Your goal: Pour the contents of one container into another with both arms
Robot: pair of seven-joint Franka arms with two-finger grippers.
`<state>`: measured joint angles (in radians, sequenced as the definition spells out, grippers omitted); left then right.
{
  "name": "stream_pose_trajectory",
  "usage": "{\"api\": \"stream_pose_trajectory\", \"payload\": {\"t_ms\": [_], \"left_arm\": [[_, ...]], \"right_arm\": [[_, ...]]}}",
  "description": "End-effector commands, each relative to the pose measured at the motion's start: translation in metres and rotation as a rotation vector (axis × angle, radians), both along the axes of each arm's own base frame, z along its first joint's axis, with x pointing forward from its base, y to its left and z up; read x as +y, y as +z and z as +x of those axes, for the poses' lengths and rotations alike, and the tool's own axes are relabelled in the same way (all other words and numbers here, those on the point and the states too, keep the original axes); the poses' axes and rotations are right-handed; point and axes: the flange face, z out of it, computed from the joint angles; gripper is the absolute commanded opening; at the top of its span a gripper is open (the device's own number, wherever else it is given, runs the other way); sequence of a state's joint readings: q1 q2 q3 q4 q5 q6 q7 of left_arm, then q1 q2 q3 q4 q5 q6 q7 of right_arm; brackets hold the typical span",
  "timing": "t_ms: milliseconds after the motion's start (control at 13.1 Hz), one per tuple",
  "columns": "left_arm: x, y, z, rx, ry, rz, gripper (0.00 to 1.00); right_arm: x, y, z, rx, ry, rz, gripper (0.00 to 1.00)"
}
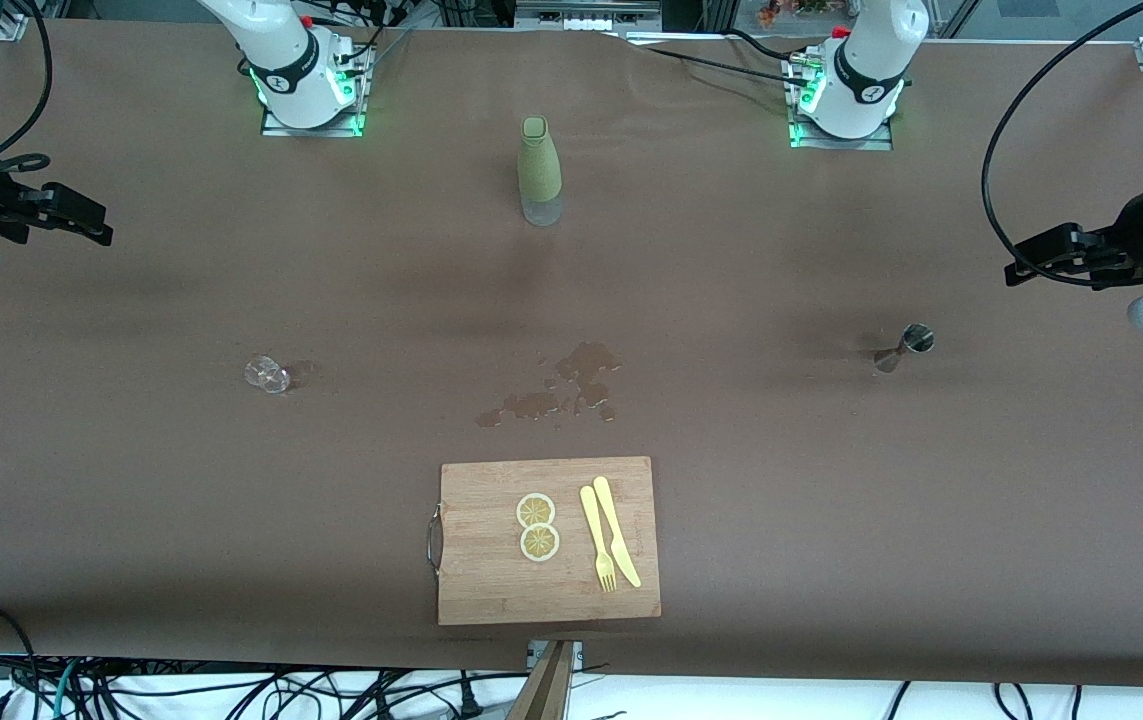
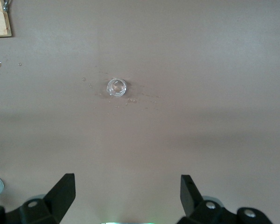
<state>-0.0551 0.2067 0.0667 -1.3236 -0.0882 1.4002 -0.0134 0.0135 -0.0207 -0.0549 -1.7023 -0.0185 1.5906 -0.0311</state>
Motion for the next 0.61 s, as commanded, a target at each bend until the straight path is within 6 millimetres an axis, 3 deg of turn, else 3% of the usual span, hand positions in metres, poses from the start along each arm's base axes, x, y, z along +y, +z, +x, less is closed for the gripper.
{"api": "stream_pose_trajectory", "payload": {"t_ms": [0, 153, 306, 536], "left_arm": [[0.013, -0.001, 0.002, -0.001, 0.023, 0.016, 1.0], [0.039, -0.018, 0.008, 0.026, 0.033, 0.012, 1.0], [0.066, -0.024, 0.008, 0.028, -0.063, -0.01, 1.0], [0.138, -0.055, 0.009, 0.051, -0.087, -0.082, 1.0]], "right_arm": [[-0.002, 0.004, 0.001, -0.004, -0.002, 0.014, 1.0], [-0.003, 0.004, 0.001, -0.006, -0.004, 0.014, 1.0], [-0.003, 0.004, 0.001, -0.004, -0.004, 0.014, 1.0], [-0.002, 0.0, 0.0, 0.011, -0.008, 0.012, 1.0]]}}
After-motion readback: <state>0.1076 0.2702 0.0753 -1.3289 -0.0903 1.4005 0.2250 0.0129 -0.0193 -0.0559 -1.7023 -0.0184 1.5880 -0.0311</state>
